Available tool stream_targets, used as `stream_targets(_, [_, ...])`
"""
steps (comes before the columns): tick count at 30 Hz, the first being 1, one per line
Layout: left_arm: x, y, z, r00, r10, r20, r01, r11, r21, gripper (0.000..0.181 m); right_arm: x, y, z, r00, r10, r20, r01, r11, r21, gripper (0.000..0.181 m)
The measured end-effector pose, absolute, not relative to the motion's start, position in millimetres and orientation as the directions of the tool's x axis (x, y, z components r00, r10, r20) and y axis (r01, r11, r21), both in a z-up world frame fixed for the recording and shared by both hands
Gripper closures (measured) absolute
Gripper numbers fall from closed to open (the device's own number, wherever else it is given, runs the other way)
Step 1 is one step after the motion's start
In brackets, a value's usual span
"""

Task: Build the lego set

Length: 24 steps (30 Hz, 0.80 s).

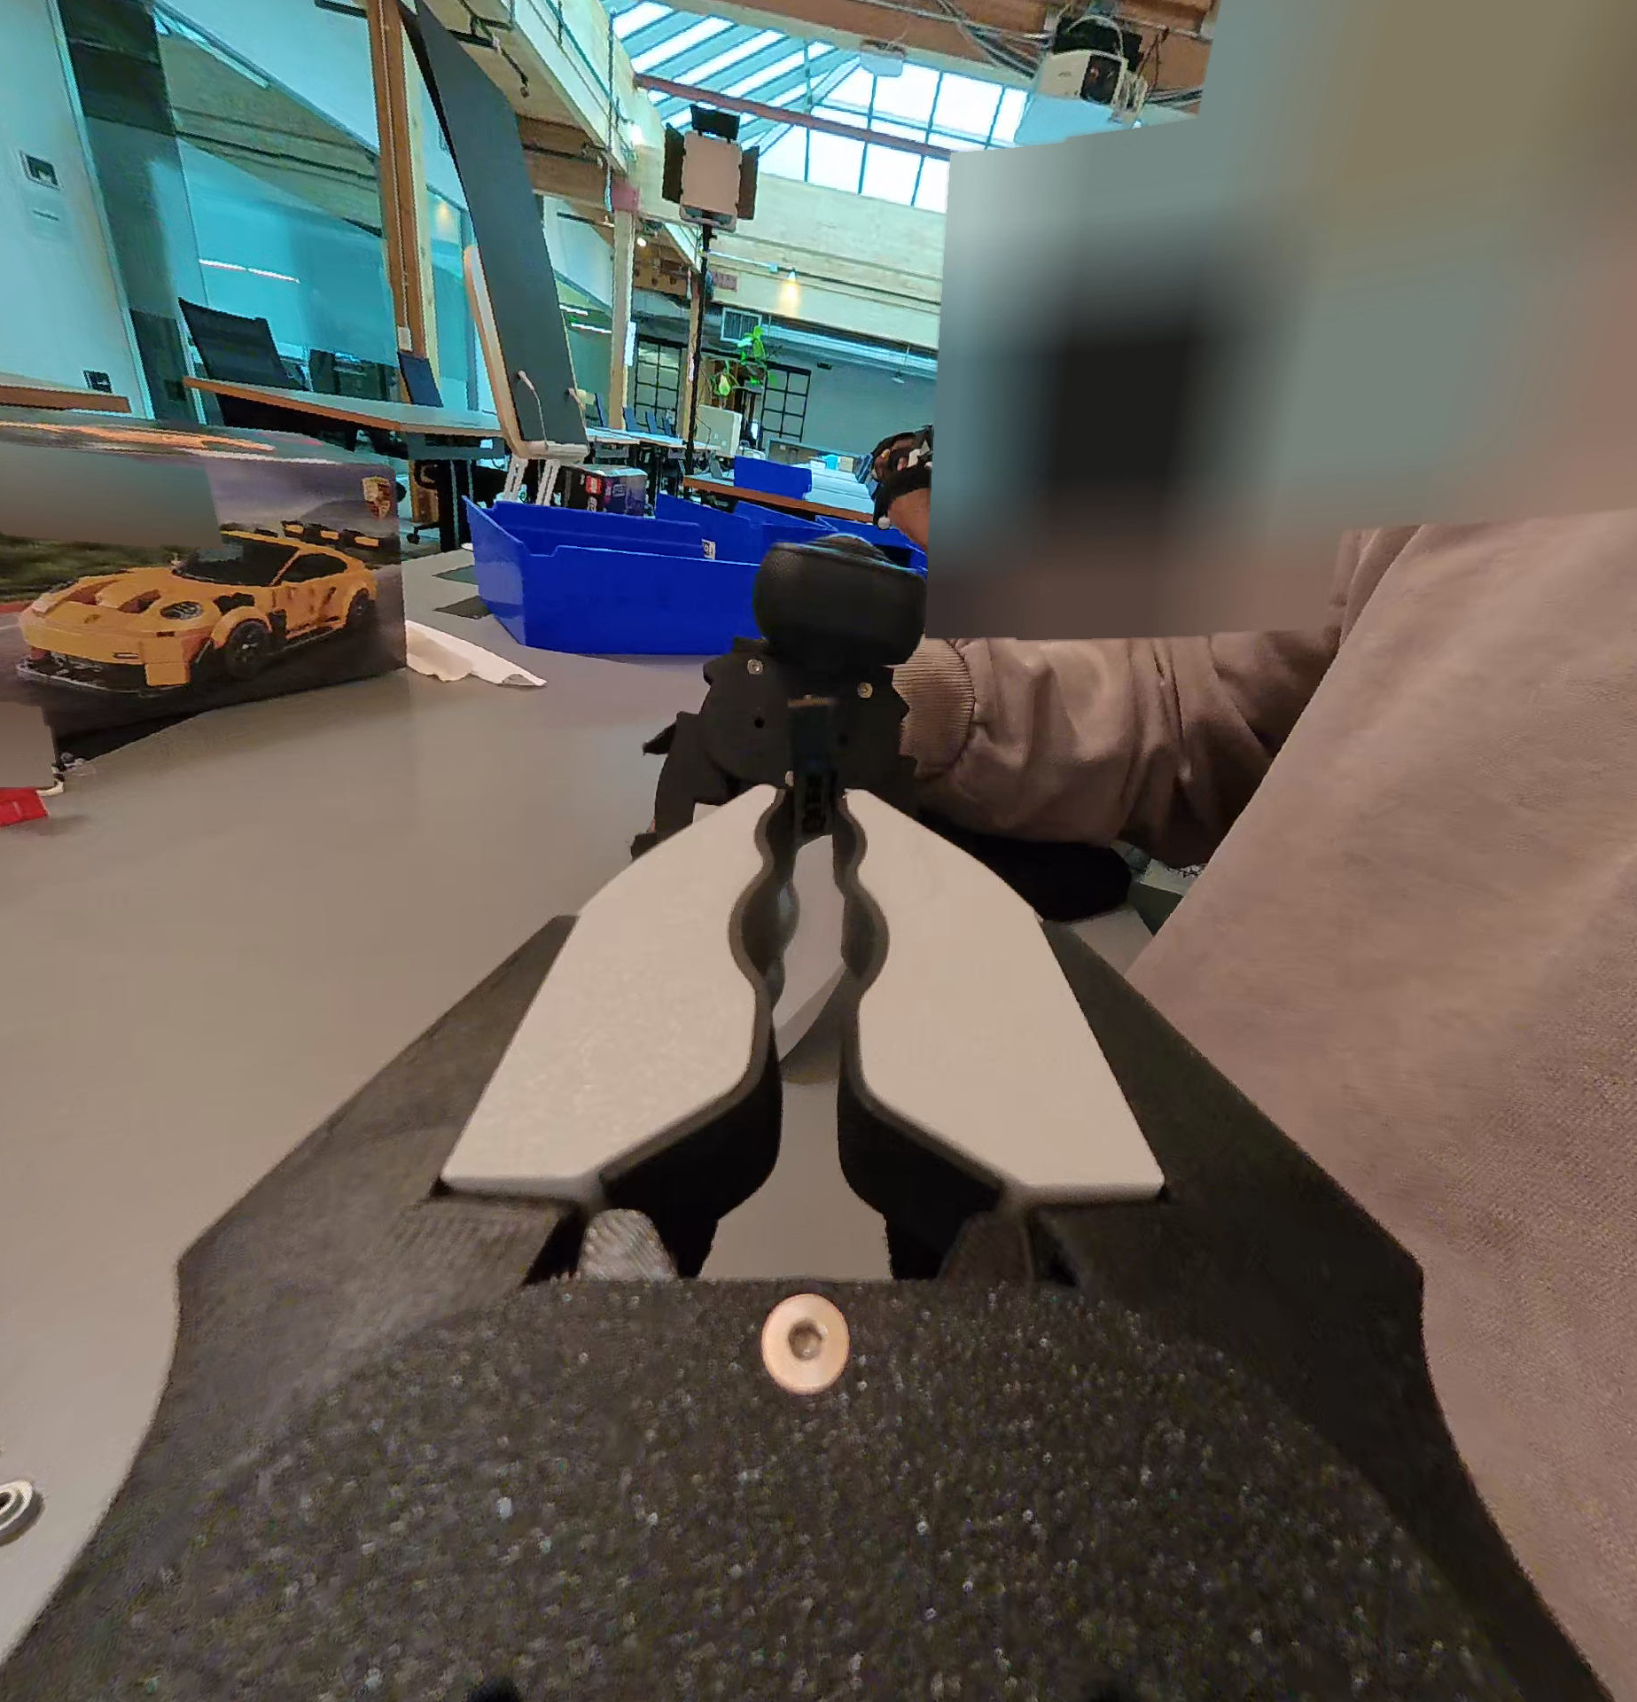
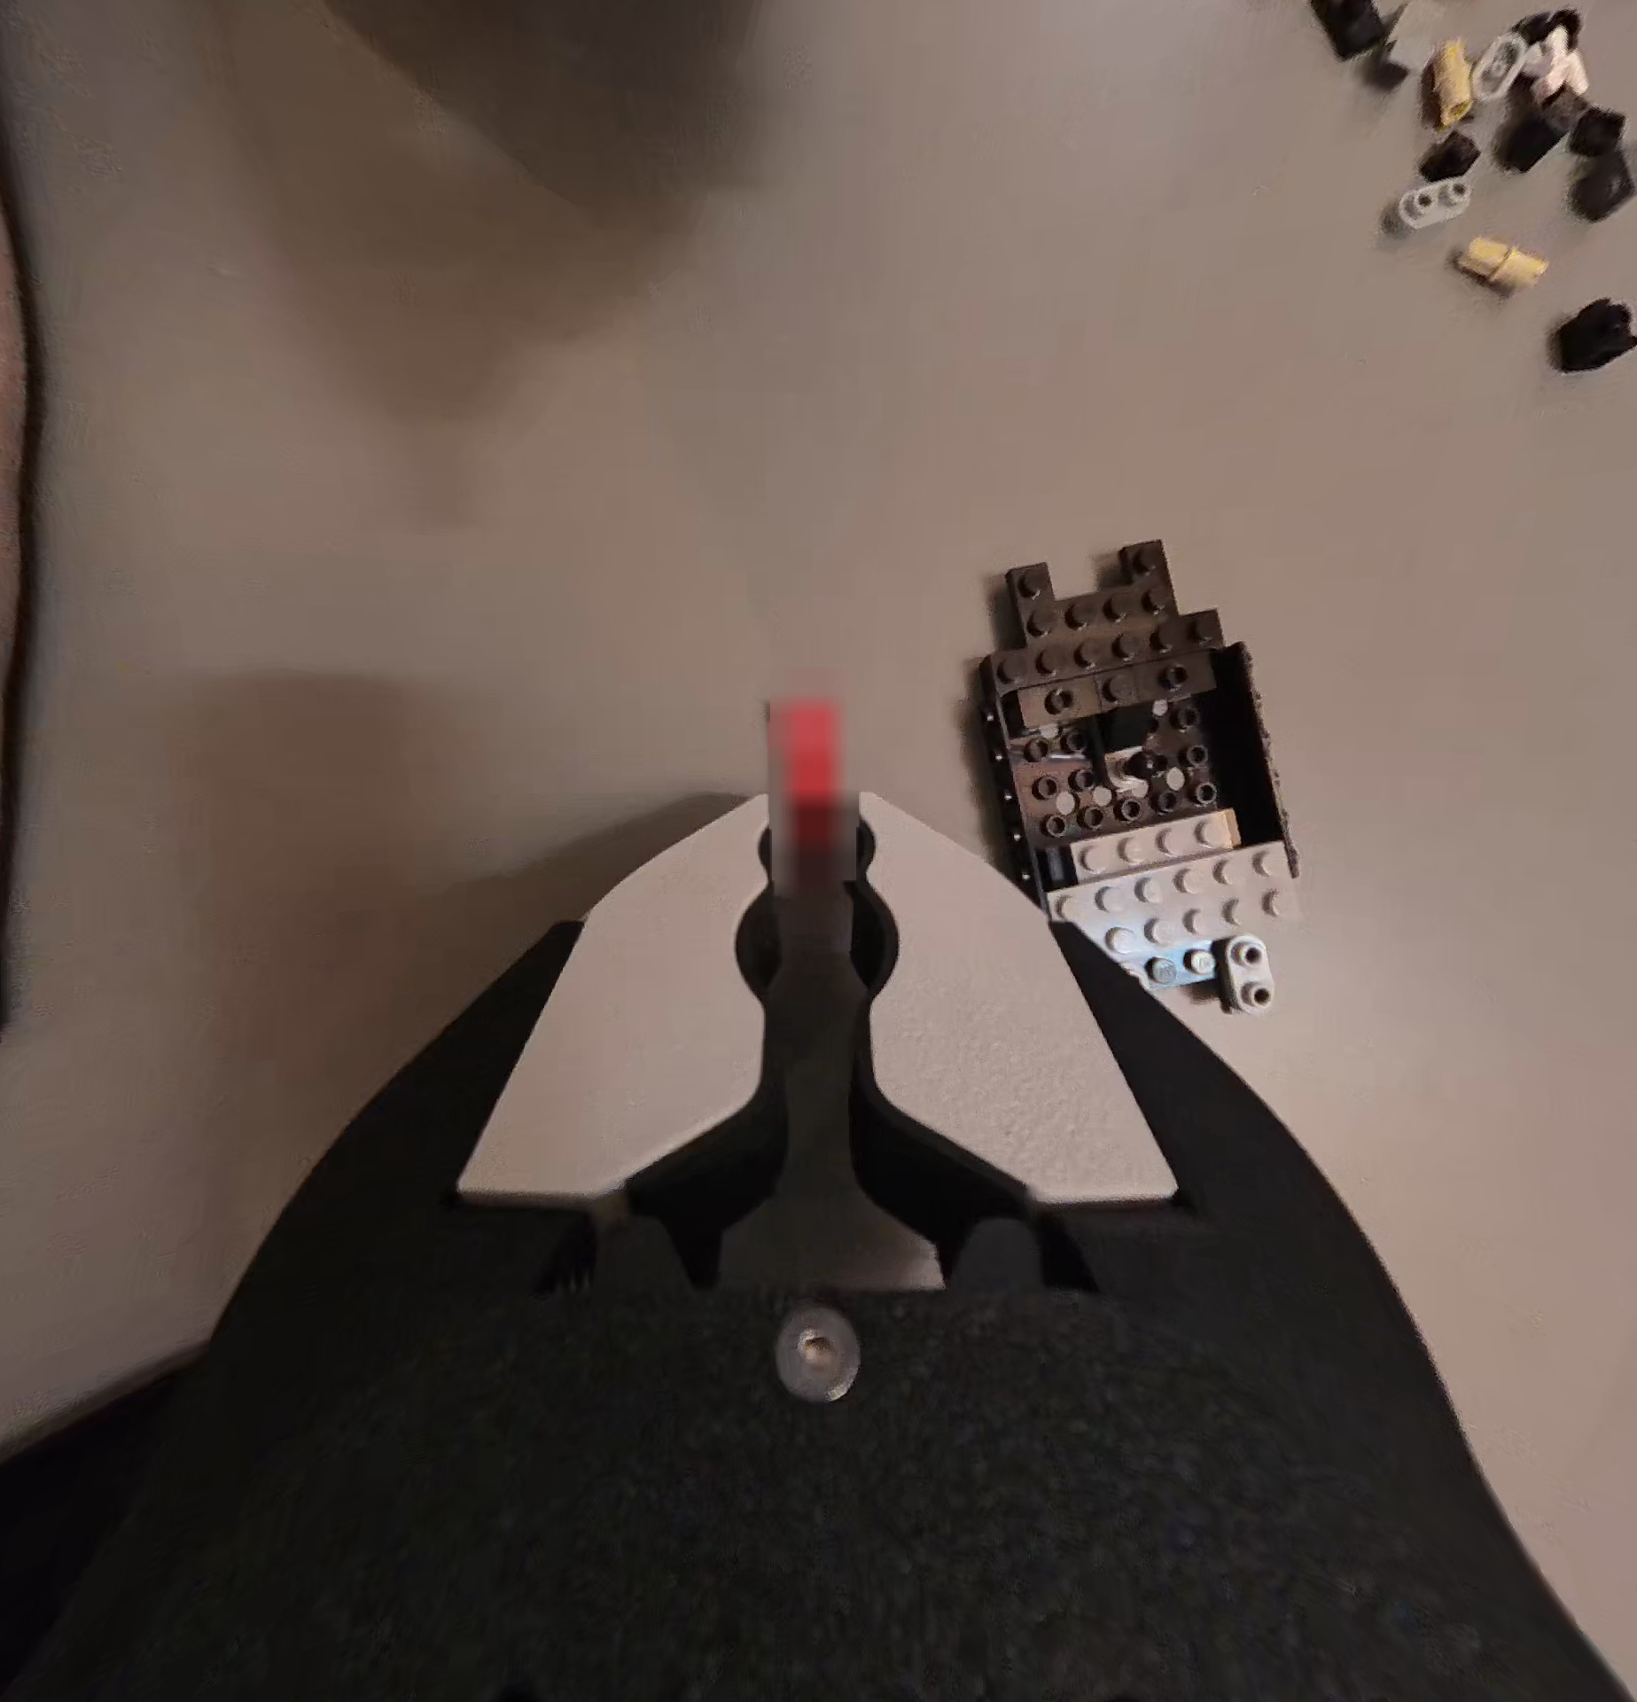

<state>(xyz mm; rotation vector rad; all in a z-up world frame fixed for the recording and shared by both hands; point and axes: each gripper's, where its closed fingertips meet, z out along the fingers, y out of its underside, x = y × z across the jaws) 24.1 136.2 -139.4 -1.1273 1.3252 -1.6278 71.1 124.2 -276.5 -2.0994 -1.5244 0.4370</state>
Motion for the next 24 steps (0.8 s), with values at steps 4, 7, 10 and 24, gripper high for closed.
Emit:
stream_targets(4, [24.4, 135.2, -141.5, -0.349, -0.919, 0.182, 0.006, -0.197, -0.980, 0.174, 77.7, 121.7, -274.7, 0.308, 0.950, 0.047, 0.813, -0.238, -0.532, 0.174])
stream_targets(7, [24.5, 133.9, -142.9, -0.353, -0.918, 0.182, -0.002, -0.194, -0.981, 0.174, 100.4, 128.0, -267.5, 0.305, 0.938, 0.165, 0.882, -0.213, -0.421, 0.174])
stream_targets(10, [24.5, 133.6, -143.7, -0.352, -0.919, 0.180, -0.008, -0.189, -0.982, 0.173, 123.2, 146.1, -252.7, 0.283, 0.882, 0.376, 0.935, -0.167, -0.312, 0.174])
stream_targets(24, [25.3, 125.3, -146.9, -0.376, -0.910, 0.177, -0.033, -0.178, -0.984, 0.174, 123.4, 115.7, -250.7, 0.485, 0.861, 0.155, 0.756, -0.324, -0.569, 0.167])
